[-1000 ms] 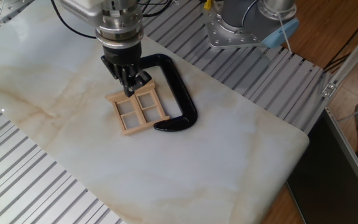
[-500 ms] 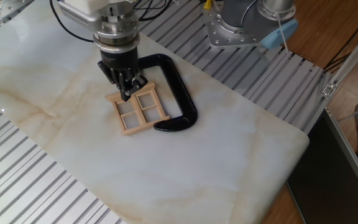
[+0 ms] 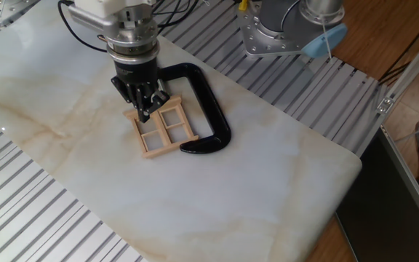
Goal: Open a sliding window
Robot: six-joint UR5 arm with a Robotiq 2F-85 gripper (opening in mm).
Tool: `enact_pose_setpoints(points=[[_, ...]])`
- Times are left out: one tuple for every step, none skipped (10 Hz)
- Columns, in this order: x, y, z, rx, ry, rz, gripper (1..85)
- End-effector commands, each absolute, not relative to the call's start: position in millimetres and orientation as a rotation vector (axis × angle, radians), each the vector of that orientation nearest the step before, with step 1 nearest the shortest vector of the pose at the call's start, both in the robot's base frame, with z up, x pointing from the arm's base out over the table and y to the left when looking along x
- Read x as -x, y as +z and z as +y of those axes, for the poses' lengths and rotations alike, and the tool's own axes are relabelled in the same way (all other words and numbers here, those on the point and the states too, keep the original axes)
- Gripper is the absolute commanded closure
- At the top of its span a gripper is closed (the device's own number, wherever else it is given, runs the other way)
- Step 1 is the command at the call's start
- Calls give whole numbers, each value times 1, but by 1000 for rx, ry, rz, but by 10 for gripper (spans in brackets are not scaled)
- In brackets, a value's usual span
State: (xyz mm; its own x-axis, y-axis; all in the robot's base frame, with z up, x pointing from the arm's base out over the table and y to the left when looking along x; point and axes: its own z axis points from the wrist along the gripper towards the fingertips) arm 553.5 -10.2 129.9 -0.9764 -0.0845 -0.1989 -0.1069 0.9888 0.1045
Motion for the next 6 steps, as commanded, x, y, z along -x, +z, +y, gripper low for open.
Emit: enact_pose_setpoints(points=[[-556, 130, -11, 152, 182, 2922, 850], [-555, 130, -11, 151, 186, 2922, 850], [-556, 128, -10, 148, 190, 2917, 850], [-557, 127, -10, 148, 193, 2909, 850], [-557, 126, -14, 149, 169, 2911, 850], [-553, 125, -16, 146, 161, 2929, 850]])
